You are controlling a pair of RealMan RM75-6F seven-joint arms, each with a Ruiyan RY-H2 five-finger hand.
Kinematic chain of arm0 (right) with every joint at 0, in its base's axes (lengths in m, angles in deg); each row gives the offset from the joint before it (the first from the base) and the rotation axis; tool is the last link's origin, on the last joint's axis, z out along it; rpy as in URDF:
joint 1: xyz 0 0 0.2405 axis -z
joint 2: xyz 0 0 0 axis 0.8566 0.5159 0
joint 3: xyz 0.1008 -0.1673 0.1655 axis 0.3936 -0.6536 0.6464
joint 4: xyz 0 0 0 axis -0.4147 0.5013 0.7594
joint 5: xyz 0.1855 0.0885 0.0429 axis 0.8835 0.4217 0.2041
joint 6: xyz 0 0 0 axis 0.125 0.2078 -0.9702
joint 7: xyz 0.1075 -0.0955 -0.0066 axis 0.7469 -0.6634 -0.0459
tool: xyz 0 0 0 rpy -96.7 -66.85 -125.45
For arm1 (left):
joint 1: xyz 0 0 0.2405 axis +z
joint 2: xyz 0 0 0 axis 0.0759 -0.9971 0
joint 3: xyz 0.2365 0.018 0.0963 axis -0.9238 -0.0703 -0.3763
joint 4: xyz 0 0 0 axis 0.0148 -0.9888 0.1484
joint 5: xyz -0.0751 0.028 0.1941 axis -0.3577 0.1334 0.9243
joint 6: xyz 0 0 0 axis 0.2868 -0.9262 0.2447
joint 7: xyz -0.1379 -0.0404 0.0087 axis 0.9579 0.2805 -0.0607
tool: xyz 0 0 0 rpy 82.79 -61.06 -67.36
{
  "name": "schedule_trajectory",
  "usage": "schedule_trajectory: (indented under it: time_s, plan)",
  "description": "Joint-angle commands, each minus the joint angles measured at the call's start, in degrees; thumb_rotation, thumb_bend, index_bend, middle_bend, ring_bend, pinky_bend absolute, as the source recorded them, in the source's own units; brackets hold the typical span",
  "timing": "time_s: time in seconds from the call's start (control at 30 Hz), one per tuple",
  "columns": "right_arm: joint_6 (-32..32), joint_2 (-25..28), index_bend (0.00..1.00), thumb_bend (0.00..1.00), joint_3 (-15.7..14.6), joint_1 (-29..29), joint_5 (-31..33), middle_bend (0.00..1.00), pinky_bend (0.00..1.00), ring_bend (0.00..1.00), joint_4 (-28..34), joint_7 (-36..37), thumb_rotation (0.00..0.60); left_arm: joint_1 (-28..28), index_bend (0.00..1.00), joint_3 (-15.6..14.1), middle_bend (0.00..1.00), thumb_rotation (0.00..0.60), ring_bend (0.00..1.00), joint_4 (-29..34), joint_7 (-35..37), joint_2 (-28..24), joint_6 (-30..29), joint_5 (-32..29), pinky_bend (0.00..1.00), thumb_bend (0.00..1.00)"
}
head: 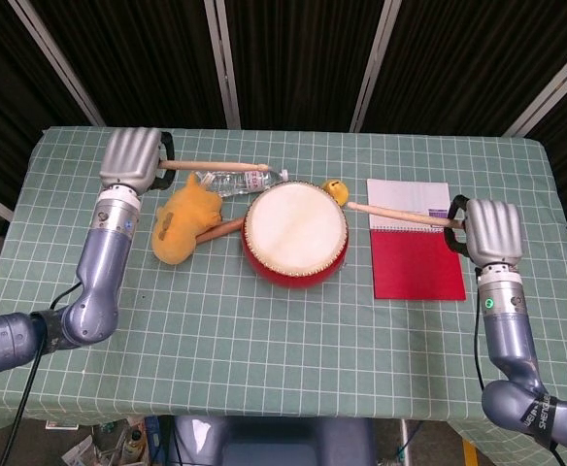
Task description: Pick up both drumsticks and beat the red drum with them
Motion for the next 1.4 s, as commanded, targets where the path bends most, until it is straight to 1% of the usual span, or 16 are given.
schedule_trajectory:
  time_s: [0.03,0.23,0.43,0.67,0.7,0.77,0.83,0.9,0.93,1.03,1.13,1.27,1.4]
  plan:
    - [-3.4,1.0,0.98,0.75,2.6,-0.1,2.9,1.00,1.00,1.00,1.4,3.5,0.600,1.1,0.77,0.1,1.00,0.600,1.00,0.1,1.2,-1.0,0.0,0.8,1.00,0.58]
    - [-4.7,-0.7,0.98,0.75,3.6,-1.1,3.1,1.00,1.00,1.00,0.3,5.6,0.600,2.6,0.77,-0.7,1.00,0.600,1.00,-0.4,3.2,-1.9,1.4,2.4,1.00,0.58]
    - [-6.3,-4.8,0.98,0.75,2.5,-3.2,4.4,1.00,1.00,1.00,-3.1,4.1,0.600,3.6,0.77,-1.4,1.00,0.600,1.00,-1.9,5.1,-2.2,3.0,4.6,1.00,0.58]
    - [-7.9,-12.3,0.98,0.75,0.3,-7.2,7.0,1.00,1.00,1.00,-9.5,-0.8,0.600,4.1,0.77,-2.0,1.00,0.600,1.00,-4.0,6.9,-2.5,5.6,6.3,1.00,0.58]
    - [-7.9,-13.5,0.98,0.75,-0.3,-7.9,7.6,1.00,1.00,1.00,-10.8,-2.4,0.600,4.3,0.77,-2.1,1.00,0.600,1.00,-4.2,7.3,-2.5,5.8,6.6,1.00,0.58]
    - [-6.9,-16.2,0.98,0.75,-3.3,-9.9,7.2,1.00,1.00,1.00,-14.2,-8.8,0.600,4.7,0.77,-2.3,1.00,0.600,1.00,-4.5,8.2,-2.6,6.5,7.1,1.00,0.58]
    - [-4.4,-18.9,0.98,0.75,-8.4,-11.9,4.2,1.00,1.00,1.00,-18.8,-18.8,0.600,5.0,0.77,-2.7,1.00,0.600,1.00,-5.1,8.6,-2.6,7.1,7.4,1.00,0.58]
    - [-2.1,-21.8,0.98,0.75,-11.0,-12.9,3.3,1.00,1.00,1.00,-22.2,-25.3,0.600,5.2,0.77,-3.1,1.00,0.600,1.00,-5.8,8.8,-2.5,7.5,7.5,1.00,0.58]
    - [-1.1,-23.8,0.98,0.75,-11.8,-13.3,4.8,1.00,1.00,1.00,-24.4,-29.3,0.600,5.4,0.77,-3.2,1.00,0.600,1.00,-6.4,9.2,-2.4,7.9,7.4,1.00,0.58]
    - [1.2,-26.2,0.98,0.75,-11.0,-13.7,8.1,1.00,1.00,1.00,-26.9,-33.9,0.600,5.6,0.77,-3.6,1.00,0.600,1.00,-7.2,9.5,-2.2,8.1,8.2,1.00,0.58]
    - [2.9,-26.2,0.98,0.75,-9.4,-13.3,9.1,1.00,1.00,1.00,-26.5,-34.0,0.600,5.9,0.77,-3.6,1.00,0.600,1.00,-7.0,10.2,-2.4,8.4,8.5,1.00,0.58]
    - [4.2,-22.2,0.98,0.75,-5.8,-11.6,9.2,1.00,1.00,1.00,-20.9,-30.1,0.600,6.1,0.77,-3.1,1.00,0.600,1.00,-5.2,11.2,-3.3,8.2,8.7,1.00,0.58]
    - [6.1,-16.2,0.98,0.75,-4.1,-8.6,6.2,1.00,1.00,1.00,-12.3,-24.5,0.600,6.7,0.77,-3.1,1.00,0.600,1.00,-1.2,11.2,-4.7,6.5,9.4,1.00,0.58]
